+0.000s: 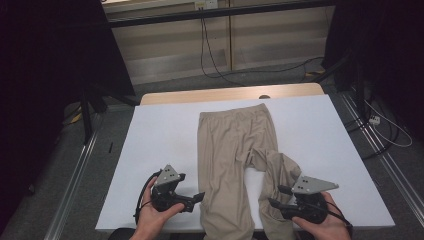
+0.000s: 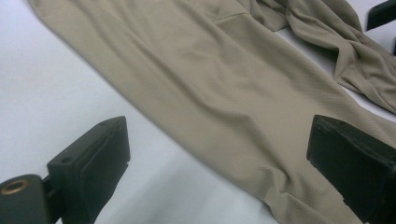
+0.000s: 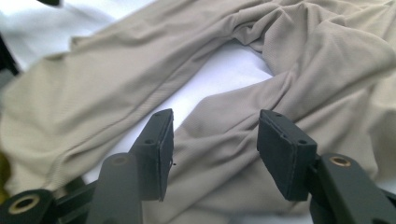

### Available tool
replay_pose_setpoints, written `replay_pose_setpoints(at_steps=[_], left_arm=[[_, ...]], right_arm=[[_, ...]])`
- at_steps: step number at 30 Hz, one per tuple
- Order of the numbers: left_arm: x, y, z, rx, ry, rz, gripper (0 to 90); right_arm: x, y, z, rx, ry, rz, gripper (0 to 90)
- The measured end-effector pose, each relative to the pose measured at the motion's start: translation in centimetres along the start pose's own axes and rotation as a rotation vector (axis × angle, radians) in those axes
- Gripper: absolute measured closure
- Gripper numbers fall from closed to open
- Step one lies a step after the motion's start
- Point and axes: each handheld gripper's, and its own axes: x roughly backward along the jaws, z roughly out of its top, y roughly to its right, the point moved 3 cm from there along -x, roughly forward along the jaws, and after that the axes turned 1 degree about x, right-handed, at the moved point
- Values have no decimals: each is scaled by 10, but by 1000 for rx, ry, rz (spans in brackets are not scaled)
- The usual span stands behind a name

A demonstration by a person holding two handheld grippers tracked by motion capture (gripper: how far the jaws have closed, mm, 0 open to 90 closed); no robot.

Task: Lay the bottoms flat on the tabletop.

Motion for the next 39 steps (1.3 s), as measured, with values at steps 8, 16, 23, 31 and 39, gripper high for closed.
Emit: replay_pose_setpoints(at_steps=[8,16,23,31,39], left_arm=[[-1,0,1,-1,1,-9,62],[-3,2,1,-31,-12,10,65],[-3,3,1,-30,-13,3,65],[-5,4,2,-30,-14,-4,66],[-4,3,1,-36,-14,1,65]], right_arm=[[-17,-5,-15,64,-104,-57,710],[8,-34,-33,60,-135,72,858],[20,-53,-40,60,-157,125,751],[13,-29,-10,-6,-6,34,536],[-34,15,13,-29,-26,-126,600]])
